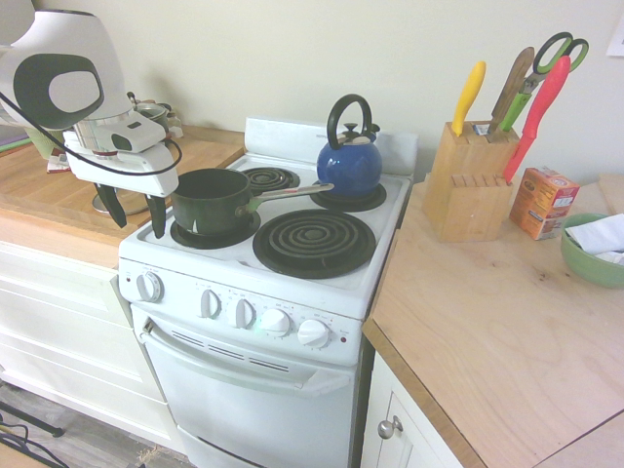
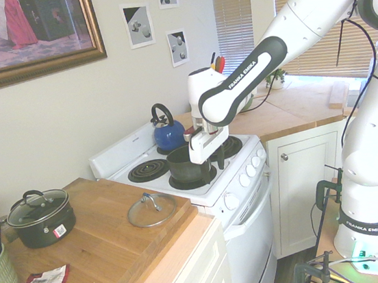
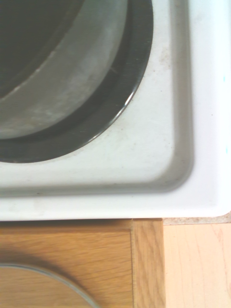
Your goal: Cover the lid of the pot
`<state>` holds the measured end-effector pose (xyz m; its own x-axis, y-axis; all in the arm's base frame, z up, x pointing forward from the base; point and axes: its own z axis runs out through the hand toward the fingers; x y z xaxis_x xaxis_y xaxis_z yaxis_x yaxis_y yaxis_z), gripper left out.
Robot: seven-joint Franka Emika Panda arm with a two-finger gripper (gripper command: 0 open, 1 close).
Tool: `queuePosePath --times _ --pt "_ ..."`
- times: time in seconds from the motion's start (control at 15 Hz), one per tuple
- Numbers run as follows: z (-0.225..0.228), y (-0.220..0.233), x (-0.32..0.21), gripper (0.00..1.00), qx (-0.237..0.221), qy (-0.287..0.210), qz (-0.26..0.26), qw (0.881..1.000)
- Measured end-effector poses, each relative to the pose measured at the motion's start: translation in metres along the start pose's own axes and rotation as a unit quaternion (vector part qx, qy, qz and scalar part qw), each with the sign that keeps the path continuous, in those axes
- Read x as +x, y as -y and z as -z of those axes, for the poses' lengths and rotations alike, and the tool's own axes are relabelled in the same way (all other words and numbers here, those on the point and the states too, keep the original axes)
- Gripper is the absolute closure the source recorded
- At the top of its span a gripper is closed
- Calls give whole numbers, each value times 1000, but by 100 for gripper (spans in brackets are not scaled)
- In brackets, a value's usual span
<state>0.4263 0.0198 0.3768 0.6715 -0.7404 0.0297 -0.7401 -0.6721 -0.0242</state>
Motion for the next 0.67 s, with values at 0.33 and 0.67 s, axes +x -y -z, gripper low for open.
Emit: queuePosePath --times 0.33,0.67 --pt "15 18 -9 0 14 4 -11 1000" --pt "58 66 -33 0 49 -21 -43 998"
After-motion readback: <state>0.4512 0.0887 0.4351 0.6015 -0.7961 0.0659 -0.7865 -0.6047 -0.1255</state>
